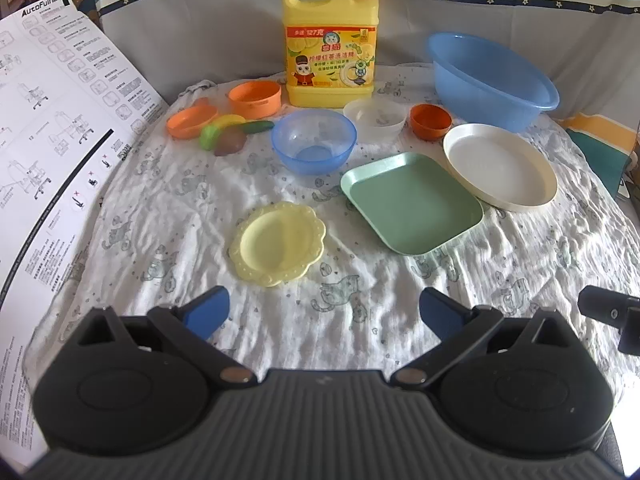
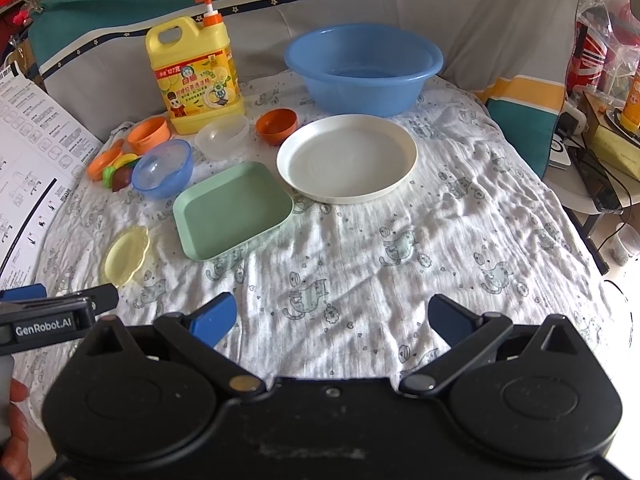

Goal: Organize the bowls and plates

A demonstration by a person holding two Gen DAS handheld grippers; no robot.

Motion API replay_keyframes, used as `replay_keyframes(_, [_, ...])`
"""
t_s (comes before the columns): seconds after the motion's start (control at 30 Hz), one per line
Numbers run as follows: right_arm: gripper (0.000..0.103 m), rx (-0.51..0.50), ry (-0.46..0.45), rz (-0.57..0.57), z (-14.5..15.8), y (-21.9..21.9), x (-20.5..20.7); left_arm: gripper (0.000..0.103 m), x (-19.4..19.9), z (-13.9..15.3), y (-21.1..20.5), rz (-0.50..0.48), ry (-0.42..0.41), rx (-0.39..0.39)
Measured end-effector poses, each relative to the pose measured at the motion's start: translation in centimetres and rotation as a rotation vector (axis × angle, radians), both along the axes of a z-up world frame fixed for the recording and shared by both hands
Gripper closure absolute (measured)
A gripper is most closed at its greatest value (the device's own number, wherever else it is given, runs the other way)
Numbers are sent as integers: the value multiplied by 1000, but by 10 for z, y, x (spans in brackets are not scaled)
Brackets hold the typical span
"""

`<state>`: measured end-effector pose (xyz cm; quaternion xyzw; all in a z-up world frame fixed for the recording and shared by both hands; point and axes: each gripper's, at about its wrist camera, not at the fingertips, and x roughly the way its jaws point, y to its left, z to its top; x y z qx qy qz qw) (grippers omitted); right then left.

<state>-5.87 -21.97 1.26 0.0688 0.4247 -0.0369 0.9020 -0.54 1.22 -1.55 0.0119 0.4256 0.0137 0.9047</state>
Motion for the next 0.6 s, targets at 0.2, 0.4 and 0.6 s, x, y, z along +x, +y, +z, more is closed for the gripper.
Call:
replay_keyframes(0.2, [0, 2, 10, -2, -4, -1, 2, 0, 3, -3, -1, -1, 6, 3])
replay_keyframes(0.4, [0, 4, 33, -13, -12, -5, 6, 0, 9, -8, -1, -4, 14, 6])
replay_keyframes(0.6, [0, 8, 64, -27, -24, -12, 15, 0, 19, -20, -2, -8, 31, 2])
